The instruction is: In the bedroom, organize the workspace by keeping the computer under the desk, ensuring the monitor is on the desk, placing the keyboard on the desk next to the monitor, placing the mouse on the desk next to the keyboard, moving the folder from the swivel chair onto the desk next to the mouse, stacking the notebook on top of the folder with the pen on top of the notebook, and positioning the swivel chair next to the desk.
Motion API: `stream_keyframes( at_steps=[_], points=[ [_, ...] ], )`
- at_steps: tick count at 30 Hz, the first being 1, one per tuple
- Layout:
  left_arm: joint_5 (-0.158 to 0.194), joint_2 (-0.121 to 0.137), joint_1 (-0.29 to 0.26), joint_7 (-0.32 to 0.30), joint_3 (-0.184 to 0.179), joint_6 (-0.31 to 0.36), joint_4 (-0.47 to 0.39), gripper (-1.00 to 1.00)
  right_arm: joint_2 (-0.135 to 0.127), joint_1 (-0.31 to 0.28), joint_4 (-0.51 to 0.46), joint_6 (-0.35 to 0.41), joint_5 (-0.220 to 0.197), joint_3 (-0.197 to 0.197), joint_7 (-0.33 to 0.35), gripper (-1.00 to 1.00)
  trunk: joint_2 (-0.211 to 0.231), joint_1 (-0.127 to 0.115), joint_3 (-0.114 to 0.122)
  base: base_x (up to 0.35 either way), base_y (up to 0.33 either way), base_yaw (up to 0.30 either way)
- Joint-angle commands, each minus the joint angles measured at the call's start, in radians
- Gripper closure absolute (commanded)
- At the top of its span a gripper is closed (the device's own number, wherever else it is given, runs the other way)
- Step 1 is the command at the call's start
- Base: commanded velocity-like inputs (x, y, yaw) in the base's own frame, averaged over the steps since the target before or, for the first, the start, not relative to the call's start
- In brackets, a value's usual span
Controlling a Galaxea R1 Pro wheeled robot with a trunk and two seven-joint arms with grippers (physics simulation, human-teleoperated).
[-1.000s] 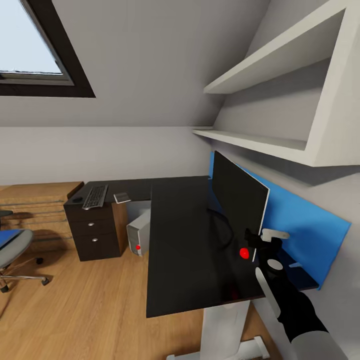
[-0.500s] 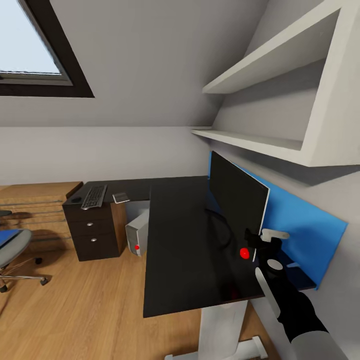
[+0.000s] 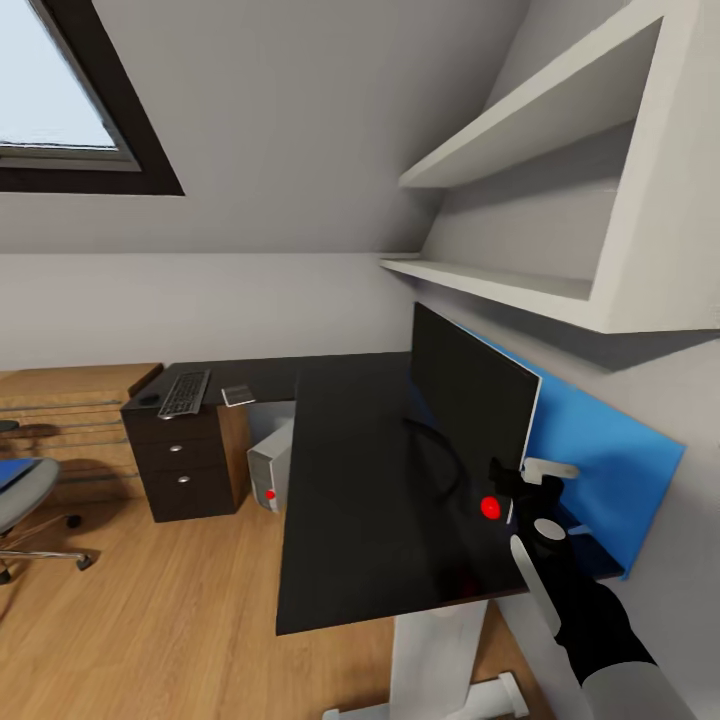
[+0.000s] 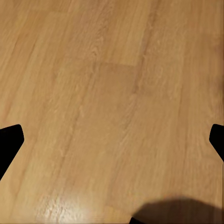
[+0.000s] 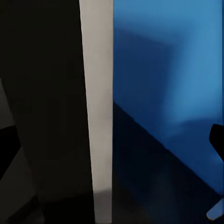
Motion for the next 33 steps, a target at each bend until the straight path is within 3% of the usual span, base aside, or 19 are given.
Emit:
stream_keyframes(
  at_steps=[1,8,27,33],
  points=[
    [0.005,0.0,-0.001,0.006,-0.009,-0.002,0.0,-1.0,-0.002,-0.001,-0.001,0.004,-0.009,0.004,-0.009,-1.0,-0.001,0.0,-0.001,0.0,-0.177,0.0],
    [0.005,0.0,-0.001,0.005,-0.009,-0.003,0.0,-1.0,-0.002,-0.001,-0.001,0.004,-0.009,0.004,-0.009,-1.0,-0.001,0.0,-0.001,0.0,-0.134,0.0],
    [0.005,0.0,-0.001,0.006,-0.009,-0.002,0.0,-1.0,-0.001,-0.001,-0.001,0.004,-0.009,0.006,-0.008,-1.0,-0.001,0.0,-0.001,-0.002,-0.006,0.0],
    [0.005,0.0,-0.001,0.006,-0.009,-0.002,0.0,-1.0,-0.002,-0.001,-0.001,0.004,-0.009,0.006,-0.008,-1.0,-0.001,0.0,-0.001,-0.227,0.0,0.0]
  ],
)
